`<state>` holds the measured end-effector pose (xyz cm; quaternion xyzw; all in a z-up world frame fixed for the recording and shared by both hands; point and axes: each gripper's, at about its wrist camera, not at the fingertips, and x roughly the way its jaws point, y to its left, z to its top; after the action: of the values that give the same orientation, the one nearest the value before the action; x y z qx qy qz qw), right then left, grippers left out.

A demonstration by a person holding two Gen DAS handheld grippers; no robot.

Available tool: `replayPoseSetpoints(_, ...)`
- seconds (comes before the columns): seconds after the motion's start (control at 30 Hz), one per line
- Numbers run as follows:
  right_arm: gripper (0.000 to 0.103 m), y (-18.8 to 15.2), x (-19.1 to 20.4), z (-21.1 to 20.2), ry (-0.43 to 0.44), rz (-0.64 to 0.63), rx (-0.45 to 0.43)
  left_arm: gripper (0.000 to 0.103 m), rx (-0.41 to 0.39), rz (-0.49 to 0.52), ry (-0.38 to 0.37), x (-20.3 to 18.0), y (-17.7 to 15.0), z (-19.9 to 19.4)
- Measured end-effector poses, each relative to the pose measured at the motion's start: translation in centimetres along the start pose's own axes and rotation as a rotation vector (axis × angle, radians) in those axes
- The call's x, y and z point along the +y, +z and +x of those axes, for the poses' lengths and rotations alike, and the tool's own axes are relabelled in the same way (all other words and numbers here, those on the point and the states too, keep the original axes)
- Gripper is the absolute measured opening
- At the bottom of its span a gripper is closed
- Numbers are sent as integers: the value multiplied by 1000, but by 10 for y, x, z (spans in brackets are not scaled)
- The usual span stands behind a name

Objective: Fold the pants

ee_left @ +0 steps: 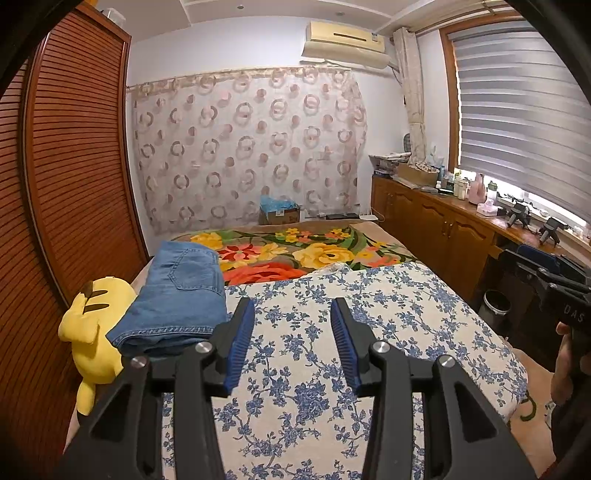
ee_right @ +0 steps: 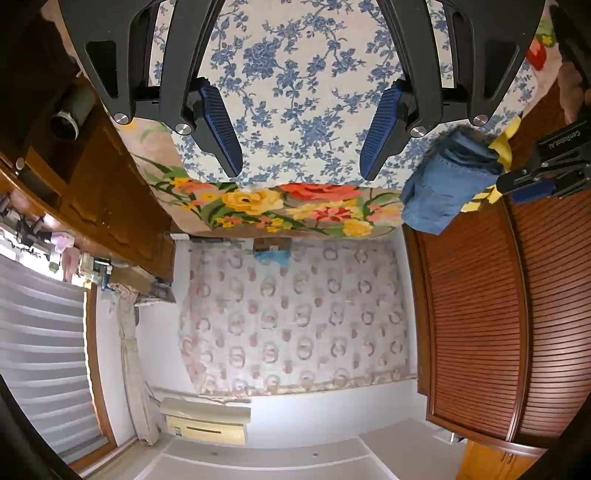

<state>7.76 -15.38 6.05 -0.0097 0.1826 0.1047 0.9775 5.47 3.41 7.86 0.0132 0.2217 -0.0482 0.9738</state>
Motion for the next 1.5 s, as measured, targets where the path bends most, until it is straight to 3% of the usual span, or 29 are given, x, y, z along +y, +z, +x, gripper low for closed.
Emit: replayPoseSetpoints(1.5, 69, -4, -6, -2, -4, 2, -1, 44, -4, -4, -4, 1, -1, -2)
